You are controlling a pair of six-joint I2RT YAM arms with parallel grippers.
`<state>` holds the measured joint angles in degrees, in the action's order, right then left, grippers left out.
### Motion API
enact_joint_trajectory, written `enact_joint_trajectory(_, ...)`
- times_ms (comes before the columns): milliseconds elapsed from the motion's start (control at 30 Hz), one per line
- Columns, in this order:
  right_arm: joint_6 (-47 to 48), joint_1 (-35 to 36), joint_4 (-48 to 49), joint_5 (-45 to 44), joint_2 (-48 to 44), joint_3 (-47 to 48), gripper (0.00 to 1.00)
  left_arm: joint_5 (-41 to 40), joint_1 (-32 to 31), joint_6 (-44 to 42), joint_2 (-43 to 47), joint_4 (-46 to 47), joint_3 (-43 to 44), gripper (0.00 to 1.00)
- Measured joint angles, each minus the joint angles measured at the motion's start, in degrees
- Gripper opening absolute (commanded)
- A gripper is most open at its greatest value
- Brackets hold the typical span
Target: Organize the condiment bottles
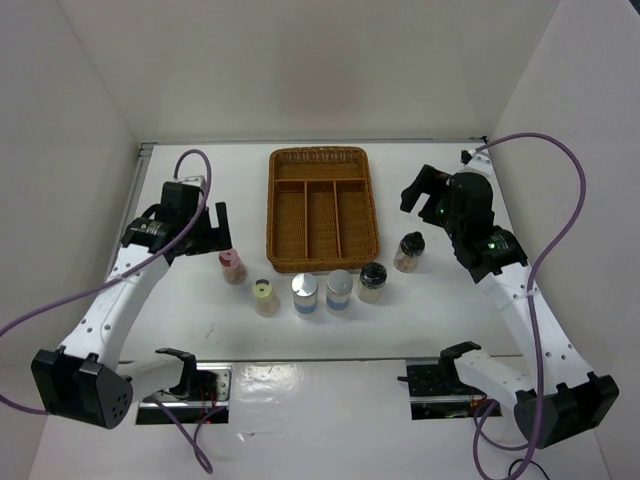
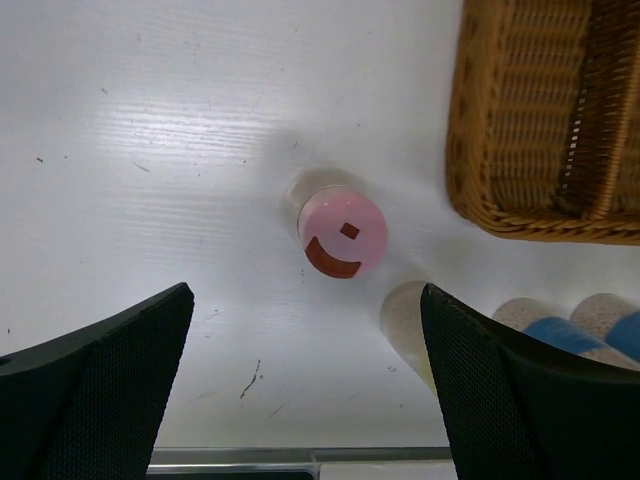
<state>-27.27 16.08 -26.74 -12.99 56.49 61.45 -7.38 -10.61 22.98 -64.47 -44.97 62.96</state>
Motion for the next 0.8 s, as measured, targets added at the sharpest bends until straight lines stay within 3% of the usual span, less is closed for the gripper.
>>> enact_joint_trajectory(800,2.78,-0.59,-0.76,5.97,7.17,-0.04,0.98,-1.86,-4.17,-0.02,-16.37,5.14,-3.08,0.98)
